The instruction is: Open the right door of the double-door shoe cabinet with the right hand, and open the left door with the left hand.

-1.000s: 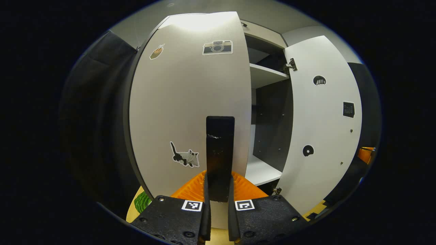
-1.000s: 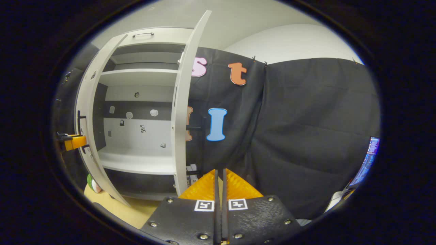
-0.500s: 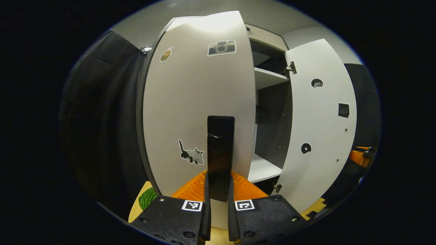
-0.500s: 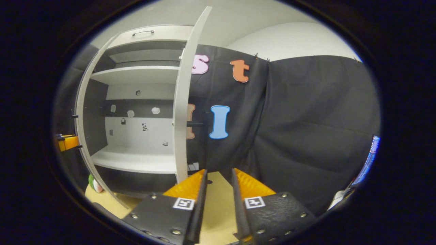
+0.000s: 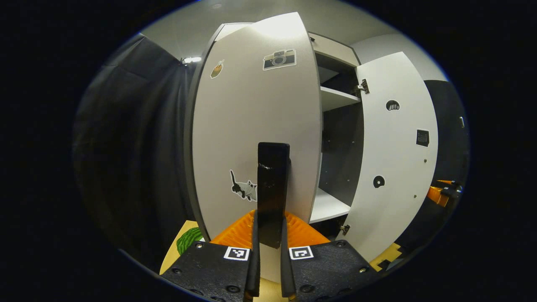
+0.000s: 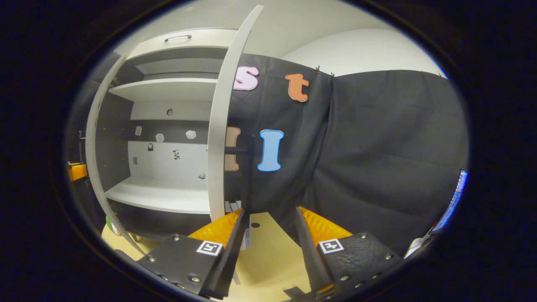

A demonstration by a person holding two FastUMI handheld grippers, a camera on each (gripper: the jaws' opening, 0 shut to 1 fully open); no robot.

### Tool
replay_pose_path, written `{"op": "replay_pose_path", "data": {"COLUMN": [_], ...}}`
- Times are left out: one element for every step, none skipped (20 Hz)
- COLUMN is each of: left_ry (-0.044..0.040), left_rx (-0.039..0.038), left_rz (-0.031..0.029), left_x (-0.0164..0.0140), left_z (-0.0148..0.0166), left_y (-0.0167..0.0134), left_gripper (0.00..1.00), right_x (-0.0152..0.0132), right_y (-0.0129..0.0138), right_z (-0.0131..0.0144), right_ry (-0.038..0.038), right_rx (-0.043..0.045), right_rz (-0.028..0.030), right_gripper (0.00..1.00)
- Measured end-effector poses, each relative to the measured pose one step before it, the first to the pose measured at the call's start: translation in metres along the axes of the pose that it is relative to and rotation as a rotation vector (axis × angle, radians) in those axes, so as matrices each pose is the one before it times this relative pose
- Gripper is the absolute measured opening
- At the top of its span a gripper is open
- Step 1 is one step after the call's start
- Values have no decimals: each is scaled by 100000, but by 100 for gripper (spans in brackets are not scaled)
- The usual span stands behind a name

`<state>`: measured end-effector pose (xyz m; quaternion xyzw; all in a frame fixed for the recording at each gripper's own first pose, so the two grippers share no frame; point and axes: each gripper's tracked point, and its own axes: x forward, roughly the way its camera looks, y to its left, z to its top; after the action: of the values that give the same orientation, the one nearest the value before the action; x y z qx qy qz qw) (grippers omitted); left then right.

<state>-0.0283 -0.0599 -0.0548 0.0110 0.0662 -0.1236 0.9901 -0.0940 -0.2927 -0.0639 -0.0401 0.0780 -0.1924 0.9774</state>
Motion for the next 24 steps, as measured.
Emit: {"op": "replay_pose_path", "data": {"left_ry": [22, -1, 79, 63, 2, 98, -80, 58, 126, 134, 151, -78, 8, -76, 80, 124, 56, 177, 295, 76, -64, 49, 230, 109], "left_rx": [53, 158, 544, 145, -254, -269, -20, 386, 343, 312, 146, -230, -289, -163, 146, 301, -172, -309, -408, -497, -301, 234, 829, 695], "left_rz": [697, 740, 603, 648, 696, 885, 1027, 794, 632, 287, 345, 541, 625, 690, 595, 435, 482, 296, 223, 316, 436, 781, 701, 603], "left_x": [-284, -290, -267, -333, -237, -171, -205, -181, -278, -147, -102, -128, -97, -139, -75, -110, -115, -100, -100, -143, -118, -117, -189, -192], "left_z": [-54, -32, -56, -25, 7, -13, -38, -27, -85, 10, -57, 52, -21, 23, -96, 18, -62, 39, -67, -19, -14, -38, -86, -80], "left_y": [278, 292, 256, 270, 207, 259, 228, 240, 150, 154, 116, 207, 101, 155, 64, 234, 66, 155, 50, 157, 152, 237, 232, 333], "left_gripper": [20, 20, 20, 20, 20, 20, 20, 20, 20, 20, 20, 20, 20, 20, 20, 19, 19, 19, 19, 19, 19, 19, 17, 16], "right_x": [47, 103, 1, 182, 158, -24, -45, -4, 56, -6, -11, 13, 11, 66, 20, -39, 84, 54, 29, -102, 0, 57, 42, -13], "right_y": [-239, -229, -85, -41, -149, -107, -38, -85, -24, 10, -74, -156, -108, -31, -86, -225, -69, -102, -51, 23, 24, -33, 14, -16], "right_z": [-135, -205, -249, -348, -221, -70, -154, -64, 33, -65, -21, -7, 14, 28, -5, -42, -85, -21, -38, -65, -70, -62, -81, -114], "right_ry": [381, 476, 614, 711, 576, 382, 252, 138, -12, 126, 243, -36, -74, -35, -46, 67, 254, 204, 122, 278, 270, 249, 301, 439], "right_rx": [146, 202, 140, 44, 7, 203, 399, 376, 138, -160, -270, -50, 173, 166, 9, -99, 3, 154, 312, 299, 194, 8, -21, 74], "right_rz": [-326, -148, 88, 15, -177, 37, 169, 329, 264, 129, -52, -92, 26, 133, -106, -71, -115, -218, -91, 166, 149, 95, 146, 286], "right_gripper": [69, 69, 69, 69, 69, 69, 69, 69, 69, 69, 69, 69, 69, 69, 69, 69, 69, 69, 69, 69, 66, 69, 69, 69]}}
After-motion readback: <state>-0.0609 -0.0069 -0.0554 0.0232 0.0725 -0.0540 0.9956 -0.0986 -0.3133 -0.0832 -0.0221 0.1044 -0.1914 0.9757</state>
